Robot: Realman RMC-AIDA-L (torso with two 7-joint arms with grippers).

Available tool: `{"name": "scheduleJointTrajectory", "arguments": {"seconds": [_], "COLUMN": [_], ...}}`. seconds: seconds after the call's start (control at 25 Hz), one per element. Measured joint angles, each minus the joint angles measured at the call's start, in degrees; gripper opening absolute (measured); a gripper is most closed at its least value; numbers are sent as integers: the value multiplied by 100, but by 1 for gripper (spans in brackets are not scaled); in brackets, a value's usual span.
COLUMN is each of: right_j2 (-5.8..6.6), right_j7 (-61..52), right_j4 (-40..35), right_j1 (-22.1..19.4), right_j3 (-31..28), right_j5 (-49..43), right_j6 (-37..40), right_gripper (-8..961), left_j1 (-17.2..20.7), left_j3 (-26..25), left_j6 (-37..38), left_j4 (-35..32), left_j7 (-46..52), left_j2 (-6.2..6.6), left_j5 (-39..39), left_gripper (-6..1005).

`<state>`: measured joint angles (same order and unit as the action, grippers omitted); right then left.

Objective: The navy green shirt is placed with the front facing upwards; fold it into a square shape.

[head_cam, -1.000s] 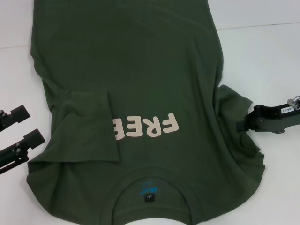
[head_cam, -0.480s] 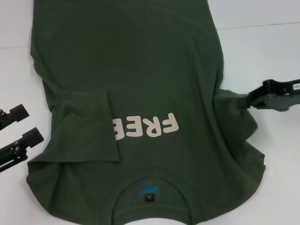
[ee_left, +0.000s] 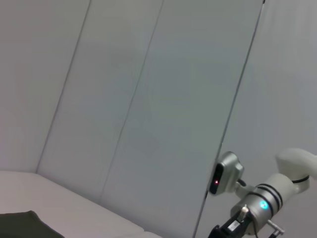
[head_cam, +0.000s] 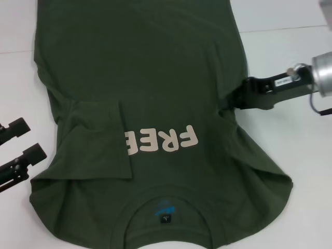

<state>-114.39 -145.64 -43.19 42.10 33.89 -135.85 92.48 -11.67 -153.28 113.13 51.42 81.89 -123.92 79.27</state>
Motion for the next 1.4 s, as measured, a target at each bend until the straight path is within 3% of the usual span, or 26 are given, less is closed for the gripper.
{"name": "scheduleJointTrajectory", "arguments": {"seconds": [0.24, 0.52, 0.64, 0.76, 0.88, 1.16, 1.4], "right_j2": [-21, 3, 7, 36, 155, 448, 399], "right_j7": [32, -8, 23, 33, 17, -327, -355], "right_j4": [684, 779, 792, 766, 636, 290, 308], "right_j1": [145, 74, 76, 114, 122, -255, -428], "right_j3": [361, 520, 515, 542, 557, 518, 544], "right_j5": [-3, 0, 14, 20, 21, -269, -374], "right_j6": [-582, -810, -903, -863, -524, -198, -533], "right_gripper": [24, 27, 246, 341, 435, 436, 436], "left_j1": [115, 127, 120, 118, 119, 69, -7], "left_j3": [1, 19, 25, 12, 8, 0, 12], "left_j6": [12, 24, 25, 25, 25, 20, 15], "left_j4": [-1, -1, -1, -1, -2, -31, -22], "left_j7": [5, 15, 16, 18, 22, 29, 33], "left_j2": [0, 0, 0, 0, 0, -7, -9], "left_j5": [70, 147, 147, 147, 147, 145, 142], "left_gripper": [783, 782, 782, 782, 782, 781, 781]}}
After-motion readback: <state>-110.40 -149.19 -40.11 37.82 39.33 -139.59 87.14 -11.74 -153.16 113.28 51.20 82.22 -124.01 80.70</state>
